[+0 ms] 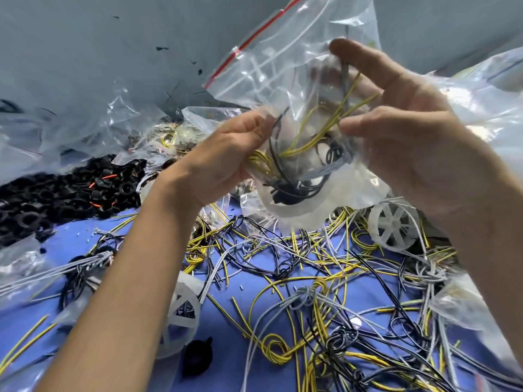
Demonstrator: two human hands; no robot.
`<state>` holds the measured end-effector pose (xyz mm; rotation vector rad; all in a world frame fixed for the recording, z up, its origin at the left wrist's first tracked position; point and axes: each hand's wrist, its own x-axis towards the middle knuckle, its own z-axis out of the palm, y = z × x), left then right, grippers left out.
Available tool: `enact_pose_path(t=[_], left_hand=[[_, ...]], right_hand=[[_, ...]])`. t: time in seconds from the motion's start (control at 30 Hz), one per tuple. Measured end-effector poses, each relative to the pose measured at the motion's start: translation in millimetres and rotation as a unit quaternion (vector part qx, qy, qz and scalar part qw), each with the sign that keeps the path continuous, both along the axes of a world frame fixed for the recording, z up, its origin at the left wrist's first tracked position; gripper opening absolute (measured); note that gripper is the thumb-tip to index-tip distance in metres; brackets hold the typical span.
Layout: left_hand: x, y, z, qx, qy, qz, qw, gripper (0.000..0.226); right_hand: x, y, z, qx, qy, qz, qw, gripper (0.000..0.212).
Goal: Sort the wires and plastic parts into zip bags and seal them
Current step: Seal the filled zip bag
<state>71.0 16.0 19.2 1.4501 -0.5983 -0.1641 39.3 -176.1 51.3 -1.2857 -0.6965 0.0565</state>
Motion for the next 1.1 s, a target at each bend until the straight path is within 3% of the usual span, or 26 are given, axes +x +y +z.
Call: enact_pose_path(t=[0.07, 0.17, 0.3, 0.43, 0.53, 0.7, 0.87, 0.97, 1.03, 1.1], left_hand=[[1, -5, 0, 0.002, -0.003, 0.028, 1.000, 0.026], [3, -9, 3, 0.038, -0.002, 0.111, 0.993, 0.042], [10, -10, 4, 0.128, -0.002, 0.211, 0.969, 0.040], [12, -16, 3, 0.123, 0.063, 0.288, 0.947, 0.040], [10, -19, 5, 0.071, 0.095, 0.275, 0.954, 0.050], [6, -16, 8, -0.001, 0.078, 0.145, 0.986, 0.063], [0, -7, 12, -0.030, 0.059, -0.040, 0.997, 0.073], [-3, -10, 12, 0.005, 0.034, -0.034, 0.999, 0.056], [-6, -13, 14, -0.019, 0.042, -0.036, 0.998, 0.036], [-10, -14, 15, -0.057, 0.077, -0.027, 0.995, 0.032]], right_hand=[[-3, -2, 1, -0.154, -0.033, -0.085, 0.984, 0.082], [-7, 2, 0, -0.327, -0.053, -0.195, 0.923, 0.092], [-6, 6, -1, -0.375, -0.105, -0.241, 0.889, 0.082], [-6, 3, 0, -0.435, -0.121, -0.201, 0.869, 0.091], [-6, 5, -3, -0.423, -0.142, -0.217, 0.868, 0.079], [-2, 9, -9, -0.364, -0.131, -0.236, 0.891, 0.054], [2, 9, -10, -0.297, -0.085, -0.254, 0.917, 0.049], [2, 6, -9, -0.238, -0.076, -0.278, 0.927, 0.045], [2, 6, -8, -0.217, -0.063, -0.266, 0.937, 0.050], [5, 5, -5, -0.174, -0.011, -0.247, 0.953, 0.057]])
